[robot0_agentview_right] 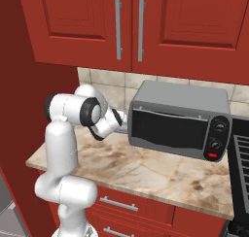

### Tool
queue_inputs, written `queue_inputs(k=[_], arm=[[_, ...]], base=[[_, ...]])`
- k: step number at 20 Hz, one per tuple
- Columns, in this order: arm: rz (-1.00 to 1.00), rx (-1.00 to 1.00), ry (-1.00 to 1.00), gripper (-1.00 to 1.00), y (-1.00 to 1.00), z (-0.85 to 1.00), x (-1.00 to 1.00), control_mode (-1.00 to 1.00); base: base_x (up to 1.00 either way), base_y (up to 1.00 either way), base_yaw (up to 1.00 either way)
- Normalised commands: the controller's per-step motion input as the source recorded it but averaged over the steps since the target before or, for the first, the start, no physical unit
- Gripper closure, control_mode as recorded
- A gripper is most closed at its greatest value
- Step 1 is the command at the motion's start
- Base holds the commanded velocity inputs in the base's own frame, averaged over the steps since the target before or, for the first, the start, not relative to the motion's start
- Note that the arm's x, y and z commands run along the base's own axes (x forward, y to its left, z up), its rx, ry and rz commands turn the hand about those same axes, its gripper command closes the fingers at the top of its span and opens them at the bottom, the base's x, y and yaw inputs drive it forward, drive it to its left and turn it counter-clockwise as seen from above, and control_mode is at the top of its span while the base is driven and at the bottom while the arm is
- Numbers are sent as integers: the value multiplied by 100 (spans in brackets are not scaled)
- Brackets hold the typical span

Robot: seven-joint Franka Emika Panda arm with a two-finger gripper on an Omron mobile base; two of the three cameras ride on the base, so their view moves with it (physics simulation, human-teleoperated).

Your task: Take the chicken drumstick from the fridge and place it on the digital scale on the counter by the fridge. Wait a few seconds for a reading, then move it to the plate on the dining counter.

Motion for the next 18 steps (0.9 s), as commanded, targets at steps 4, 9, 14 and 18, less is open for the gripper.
queue_inputs(k=[4,9,14,18], arm=[[0,8,-8,100,0,-2,-9,-100],[0,10,-33,100,0,71,-78,-100],[0,3,-38,100,0,100,-100,-100],[0,0,-21,100,9,100,-100,-100]], base=[[0,0,0],[0,0,0],[0,0,0],[0,0,0]])
